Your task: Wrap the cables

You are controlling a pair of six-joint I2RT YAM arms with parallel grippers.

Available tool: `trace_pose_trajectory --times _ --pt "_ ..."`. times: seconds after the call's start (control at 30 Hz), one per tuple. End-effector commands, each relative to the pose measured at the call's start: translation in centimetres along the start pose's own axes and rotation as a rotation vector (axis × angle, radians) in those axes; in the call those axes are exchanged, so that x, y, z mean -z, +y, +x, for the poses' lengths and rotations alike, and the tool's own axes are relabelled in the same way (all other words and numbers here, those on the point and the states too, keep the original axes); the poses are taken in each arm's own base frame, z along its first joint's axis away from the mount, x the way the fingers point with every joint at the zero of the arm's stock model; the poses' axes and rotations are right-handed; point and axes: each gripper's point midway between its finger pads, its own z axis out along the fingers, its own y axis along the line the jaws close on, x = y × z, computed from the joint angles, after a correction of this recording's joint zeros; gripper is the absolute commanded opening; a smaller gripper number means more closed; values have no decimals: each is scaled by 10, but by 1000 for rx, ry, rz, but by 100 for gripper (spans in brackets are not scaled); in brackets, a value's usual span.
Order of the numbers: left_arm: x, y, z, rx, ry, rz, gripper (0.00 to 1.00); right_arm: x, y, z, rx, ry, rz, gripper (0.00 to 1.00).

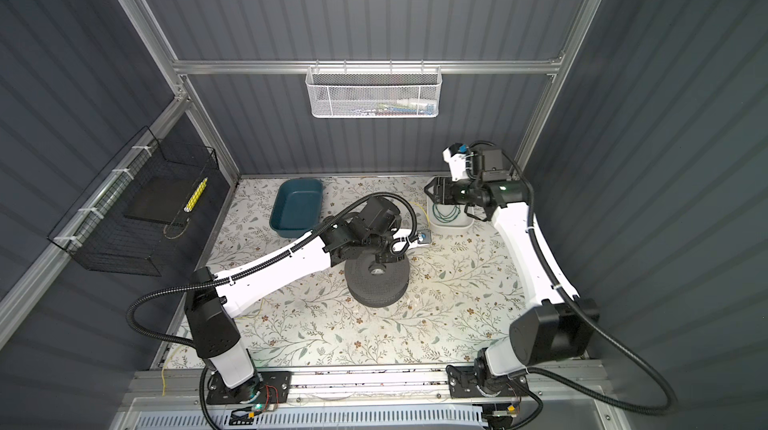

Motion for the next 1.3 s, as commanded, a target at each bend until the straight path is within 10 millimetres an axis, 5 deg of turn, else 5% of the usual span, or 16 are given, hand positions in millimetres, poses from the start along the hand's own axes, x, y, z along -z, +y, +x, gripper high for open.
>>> trace_pose_trajectory --times 0.0,0.2,0.33,0.47,0.7,0.97,1.27 --pt "14 0 -3 -62 8 0 0 -7 8 30 214 173 53 66" --pt "11 -2 -5 -79 9 -1 0 -37 14 39 299 288 93 67" --pt "12 -3 -5 -87 19 -3 0 -56 -8 41 293 324 221 61" --pt "12 -4 -2 -92 30 -13 0 -55 -29 29 278 286 347 54" --pt "10 -7 6 -72 52 -20 0 -33 -42 -21 108 6 413 13" --pt "5 -10 31 -3 97 -96 0 25 -77 -53 -320 -391 229 10" --pt "3 -9 37 55 91 -137 0 50 -95 -47 -517 -536 52 0"
